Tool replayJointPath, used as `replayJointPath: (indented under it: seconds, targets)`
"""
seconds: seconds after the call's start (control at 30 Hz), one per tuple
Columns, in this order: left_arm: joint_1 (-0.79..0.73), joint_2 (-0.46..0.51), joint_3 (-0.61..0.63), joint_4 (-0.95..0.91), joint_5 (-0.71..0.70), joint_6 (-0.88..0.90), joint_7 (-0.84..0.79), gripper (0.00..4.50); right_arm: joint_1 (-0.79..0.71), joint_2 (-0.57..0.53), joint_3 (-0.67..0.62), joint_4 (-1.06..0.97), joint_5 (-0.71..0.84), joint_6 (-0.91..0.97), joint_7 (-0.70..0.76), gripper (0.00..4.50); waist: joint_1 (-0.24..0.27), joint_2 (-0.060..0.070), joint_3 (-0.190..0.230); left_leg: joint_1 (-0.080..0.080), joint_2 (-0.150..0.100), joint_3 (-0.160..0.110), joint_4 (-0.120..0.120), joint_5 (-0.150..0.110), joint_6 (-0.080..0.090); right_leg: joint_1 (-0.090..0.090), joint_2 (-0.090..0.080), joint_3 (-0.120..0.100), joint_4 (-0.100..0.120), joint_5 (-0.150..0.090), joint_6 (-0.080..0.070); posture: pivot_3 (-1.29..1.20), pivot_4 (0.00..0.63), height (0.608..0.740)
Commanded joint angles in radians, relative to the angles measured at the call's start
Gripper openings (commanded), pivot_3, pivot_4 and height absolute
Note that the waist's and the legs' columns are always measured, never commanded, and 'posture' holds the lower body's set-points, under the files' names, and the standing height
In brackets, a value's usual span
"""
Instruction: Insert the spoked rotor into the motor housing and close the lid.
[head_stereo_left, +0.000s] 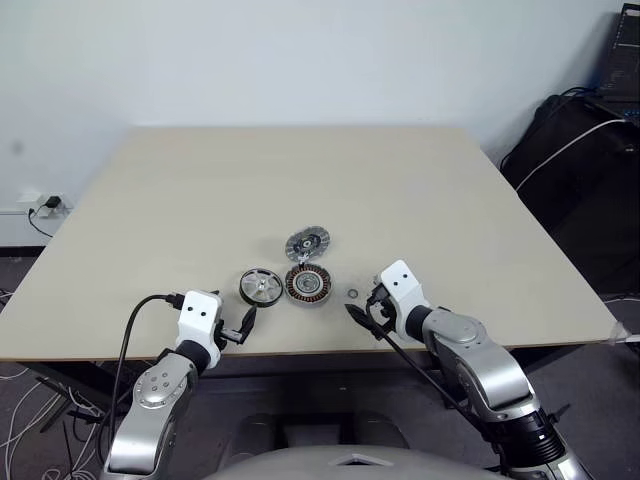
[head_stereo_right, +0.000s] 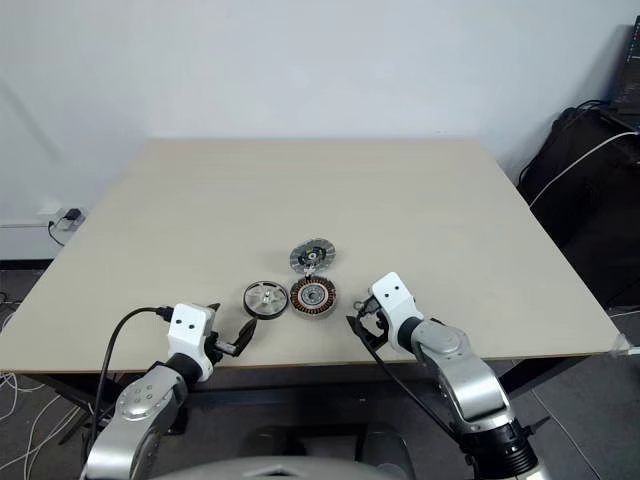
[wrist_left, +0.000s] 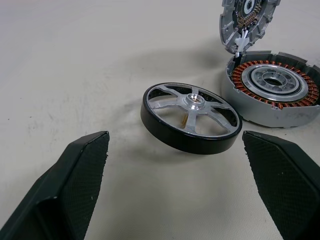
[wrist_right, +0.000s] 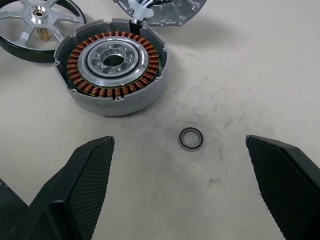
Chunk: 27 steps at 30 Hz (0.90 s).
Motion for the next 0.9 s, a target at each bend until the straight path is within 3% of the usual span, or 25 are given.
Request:
replayJointPath:
  seconds: [0.03,0.47,0.9]
  targets:
    - [-0.008,-0.003,0.006,-0.019,0.002,-0.024,0.000,4.50,-0.011,0.030,-0.027,-0.005,0.001,-0.011,-0.035,4.48,0.000,0.000,0.000,0.000,0.000,0.000,0.000,0.000,0.000,0.000,0.000,0.000,0.000,0.000,0.000,0.00,0.000,0.740]
    - [-0.012,-0.016,-0.006,-0.023,0.020,-0.035,0.013,4.50,-0.090,0.169,0.016,0.212,-0.058,-0.134,-0.114,4.48,-0.002,0.001,0.001,0.000,0.000,0.000,-0.002,0.001,-0.001,-0.001,0.001,0.000,0.000,0.000,0.000,0.00,0.000,0.740]
    - [0.001,-0.024,-0.002,-0.041,0.021,-0.026,0.028,4.50,-0.137,0.219,0.002,0.376,-0.069,-0.218,-0.109,4.48,-0.009,0.001,0.001,0.000,0.000,0.000,-0.004,0.002,-0.003,-0.001,0.001,-0.001,0.000,0.000,-0.001,0.00,0.000,0.740]
